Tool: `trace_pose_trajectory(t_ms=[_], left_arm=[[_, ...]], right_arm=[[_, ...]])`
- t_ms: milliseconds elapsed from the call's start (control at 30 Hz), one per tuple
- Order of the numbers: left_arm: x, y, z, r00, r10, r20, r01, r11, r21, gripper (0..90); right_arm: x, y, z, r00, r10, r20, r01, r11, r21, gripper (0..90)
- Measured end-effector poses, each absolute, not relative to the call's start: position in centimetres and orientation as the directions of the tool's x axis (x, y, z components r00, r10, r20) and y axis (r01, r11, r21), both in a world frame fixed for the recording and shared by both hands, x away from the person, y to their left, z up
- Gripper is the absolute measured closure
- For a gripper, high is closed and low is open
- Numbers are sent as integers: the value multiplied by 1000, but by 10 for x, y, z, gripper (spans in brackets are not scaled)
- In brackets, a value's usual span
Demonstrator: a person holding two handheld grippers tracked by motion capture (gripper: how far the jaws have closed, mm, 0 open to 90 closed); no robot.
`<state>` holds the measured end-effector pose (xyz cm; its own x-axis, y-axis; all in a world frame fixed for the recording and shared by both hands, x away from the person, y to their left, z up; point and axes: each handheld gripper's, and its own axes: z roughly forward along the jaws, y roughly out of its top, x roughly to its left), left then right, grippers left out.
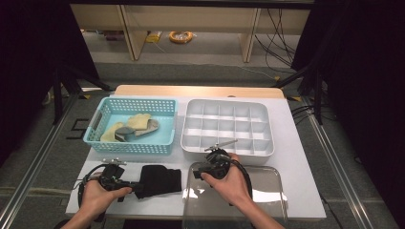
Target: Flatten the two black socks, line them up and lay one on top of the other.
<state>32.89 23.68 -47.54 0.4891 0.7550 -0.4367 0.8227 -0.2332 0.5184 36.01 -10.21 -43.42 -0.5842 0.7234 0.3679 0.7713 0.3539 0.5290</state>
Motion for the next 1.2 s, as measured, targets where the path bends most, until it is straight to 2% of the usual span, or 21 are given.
trace_pose_trajectory(t_ms=[133, 233, 533, 767, 933, 1200], left_arm=[[328, 238, -468, 507, 740, -442, 813, -240, 531, 795], [329, 238, -464, 528, 717, -455, 804, -250, 540, 794], [330, 233, -460, 546, 713, -441, 798, -280, 534, 796], [329, 231, -453, 562, 713, -420, 785, -298, 543, 800], [331, 230, -451, 566, 706, -425, 783, -299, 546, 804], [337, 222, -440, 595, 671, -442, 766, -306, 566, 813]], right_arm=[[359, -89, -429, -592, 708, 384, 775, 371, 511, 858], [361, -79, -427, -605, 694, 389, 770, 387, 508, 900], [365, -35, -433, -630, 651, 424, 764, 419, 491, 900], [371, -7, -451, -649, 624, 436, 756, 460, 466, 900], [374, 1, -462, -638, 628, 447, 768, 474, 431, 900], [374, 5, -472, -629, 633, 453, 775, 464, 429, 900]])
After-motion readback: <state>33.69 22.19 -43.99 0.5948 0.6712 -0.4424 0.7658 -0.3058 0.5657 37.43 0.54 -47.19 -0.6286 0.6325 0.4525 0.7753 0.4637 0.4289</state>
